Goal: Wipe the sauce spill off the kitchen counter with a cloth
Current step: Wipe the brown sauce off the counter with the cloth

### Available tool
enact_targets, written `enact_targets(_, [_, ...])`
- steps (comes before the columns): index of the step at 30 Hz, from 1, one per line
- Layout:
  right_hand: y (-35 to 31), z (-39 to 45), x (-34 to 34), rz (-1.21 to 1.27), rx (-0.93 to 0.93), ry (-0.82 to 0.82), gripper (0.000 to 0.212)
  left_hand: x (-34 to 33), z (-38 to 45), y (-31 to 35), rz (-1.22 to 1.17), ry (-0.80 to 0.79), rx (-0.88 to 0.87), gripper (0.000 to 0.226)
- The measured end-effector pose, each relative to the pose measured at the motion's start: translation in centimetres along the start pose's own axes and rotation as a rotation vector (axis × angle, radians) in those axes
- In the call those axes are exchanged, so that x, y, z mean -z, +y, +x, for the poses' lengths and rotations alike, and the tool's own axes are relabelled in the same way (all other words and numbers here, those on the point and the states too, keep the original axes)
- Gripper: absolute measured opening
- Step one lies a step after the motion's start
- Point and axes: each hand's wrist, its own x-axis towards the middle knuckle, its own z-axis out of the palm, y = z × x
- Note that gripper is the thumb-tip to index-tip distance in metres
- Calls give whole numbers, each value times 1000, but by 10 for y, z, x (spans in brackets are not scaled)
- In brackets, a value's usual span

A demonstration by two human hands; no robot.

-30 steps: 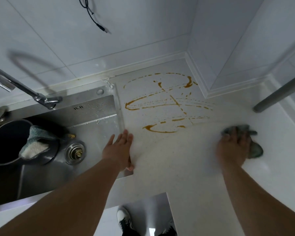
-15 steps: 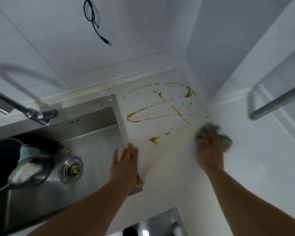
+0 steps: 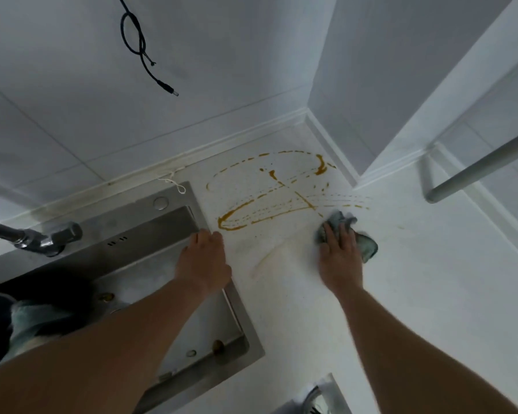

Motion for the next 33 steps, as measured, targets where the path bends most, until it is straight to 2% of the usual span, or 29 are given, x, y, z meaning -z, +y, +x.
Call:
enact_targets(1, [-24, -8, -11, -34, -83, 17, 57, 3, 5, 1, 17, -32, -6, 44])
enact_targets(2, [-49, -22, -29, -68, -49, 5, 60, 4, 7, 4, 39, -93, -9, 45])
enact_targets(4, [-92, -58, -63, -1, 215, -71, 63, 4, 14, 9, 70, -230, -2, 55])
enact_targets(7, [-82, -77, -68, -71, 632, -290, 63, -1, 21, 9, 79, -359, -8, 71])
enact_targets(9, [-42, -47, -49, -146, 738, -186, 60, 0, 27, 5, 89, -407, -34, 77])
enact_targets(10, [-21, -29, -37, -142, 650, -67, 58, 0, 30, 3, 88, -431, -36, 76])
enact_targets(11, [-3, -14, -23, -80, 445, 43, 56, 1, 33, 2, 76, -452, -33, 75])
enact_targets(13, [2, 0, -11, 47, -72, 57, 58, 3, 37, 3, 52, -474, -21, 75])
enact_targets(14, [-16, -4, -17, 78, -218, 53, 61, 3, 38, 3, 44, -477, -18, 74])
enact_targets(15, [-38, -13, -31, 62, -228, 52, 64, 2, 39, 4, 41, -473, -17, 73])
enact_targets(16, [-61, -29, -47, 39, -121, 51, 67, 1, 39, 4, 42, -460, -19, 71])
enact_targets(18, [-92, -65, -74, -22, 233, -82, 71, 0, 39, 3, 49, -431, -19, 71])
enact_targets(20, [-82, -80, -76, -99, 522, -215, 70, -2, 40, 2, 49, -419, -16, 75])
enact_targets(22, [-37, -59, -50, -139, 672, -266, 64, -4, 41, 2, 47, -423, -19, 83])
enact_targets(23, [-16, -46, -35, -144, 672, -218, 61, -4, 40, 1, 51, -427, -14, 88])
enact_targets(24, [6, -30, -19, -96, 585, -131, 56, -2, 42, 1, 60, -432, -15, 92])
enact_targets(25, [27, -15, -3, 16, 391, -41, 51, -2, 44, 2, 71, -440, -19, 94])
enact_targets(27, [48, 15, 21, 199, -102, 24, 54, -2, 46, 1, 91, -458, -27, 95])
enact_targets(28, [47, 28, 25, 191, -310, 22, 56, -2, 47, 2, 106, -460, -28, 94])
enact_targets(29, [36, 37, 21, 155, -441, 35, 58, -1, 48, 3, 124, -460, -30, 92])
enact_targets(30, [18, 41, 15, 132, -484, 58, 60, 0, 49, 4, 142, -464, -31, 91])
enact_targets(31, [-3, 40, 5, 104, -423, 88, 64, -1, 48, 6, 154, -468, -25, 91])
enact_targets(33, [-41, 15, -25, 19, -32, 57, 72, 0, 49, 8, 182, -467, -9, 93])
